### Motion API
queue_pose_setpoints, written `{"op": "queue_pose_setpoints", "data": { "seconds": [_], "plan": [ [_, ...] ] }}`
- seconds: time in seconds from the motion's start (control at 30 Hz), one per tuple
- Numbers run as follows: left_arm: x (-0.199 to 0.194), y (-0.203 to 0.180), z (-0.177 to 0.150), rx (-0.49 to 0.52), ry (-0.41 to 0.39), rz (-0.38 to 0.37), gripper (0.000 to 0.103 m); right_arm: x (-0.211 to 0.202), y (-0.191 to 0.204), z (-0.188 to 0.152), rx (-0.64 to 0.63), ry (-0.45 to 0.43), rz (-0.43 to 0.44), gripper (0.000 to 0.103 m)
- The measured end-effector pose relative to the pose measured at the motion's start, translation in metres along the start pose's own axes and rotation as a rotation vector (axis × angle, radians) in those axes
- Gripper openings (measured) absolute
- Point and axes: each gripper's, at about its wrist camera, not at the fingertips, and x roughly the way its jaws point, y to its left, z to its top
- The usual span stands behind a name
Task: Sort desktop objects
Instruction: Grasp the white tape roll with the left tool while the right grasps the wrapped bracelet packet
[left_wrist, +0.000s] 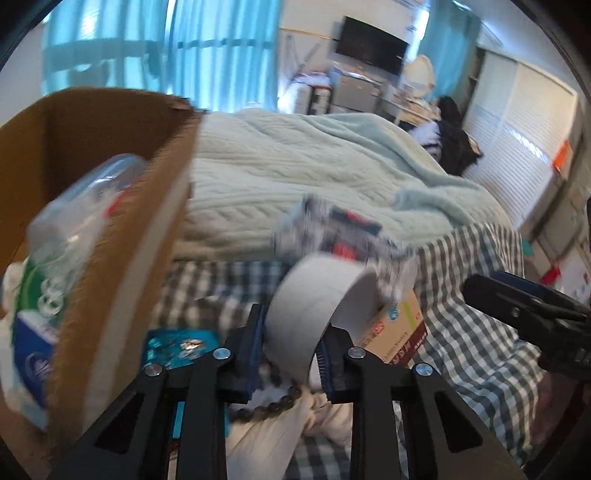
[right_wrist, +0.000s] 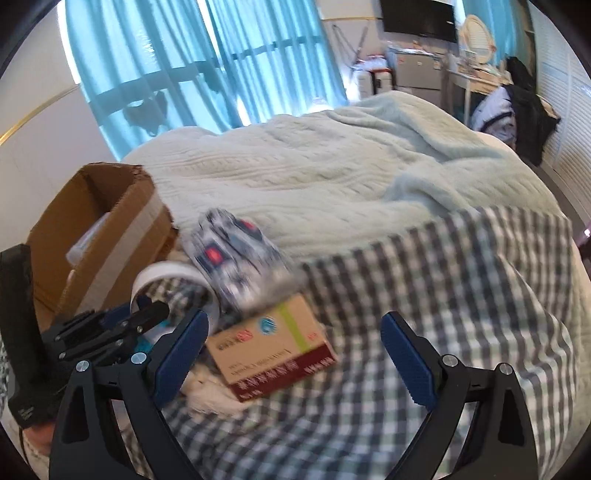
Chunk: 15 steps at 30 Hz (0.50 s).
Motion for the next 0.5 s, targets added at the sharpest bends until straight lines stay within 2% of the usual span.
{"op": "queue_pose_setpoints", "data": {
  "seconds": [0.1, 0.2, 0.33, 0.37, 0.4, 0.47, 0.5],
  "plan": [
    [0.000, 0.008, -0.002, -0.044, 0.008, 0.034, 0.019, 0.025, 0.015, 0.014, -0.041, 0.023, 0.027, 0.095],
    [0.005, 0.005, -0.005, -0.009, 0.017, 0.079, 0.017, 0.062, 0.023, 0.021, -0.051, 0.093, 0.031, 0.095],
    [0.016, 0.004, -0.013, -0.004, 0.049, 0.071, 0.017, 0.093, 0.021, 0.014, -0.032, 0.163, 0.041, 0.092],
    [0.020, 0.003, -0.015, -0.004, 0.056, 0.072, 0.016, 0.093, 0.021, 0.010, -0.043, 0.160, 0.020, 0.082],
    [0.023, 0.004, -0.017, -0.007, 0.065, 0.075, 0.014, 0.092, 0.021, 0.007, -0.067, 0.152, -0.016, 0.065],
    [0.025, 0.006, -0.018, -0.026, 0.076, 0.067, 0.012, 0.089, 0.021, 0.004, -0.107, 0.152, -0.041, 0.045],
    [0.025, 0.008, -0.019, -0.034, 0.078, 0.060, 0.012, 0.084, 0.019, 0.004, -0.102, 0.142, -0.026, 0.041]
  ]
}}
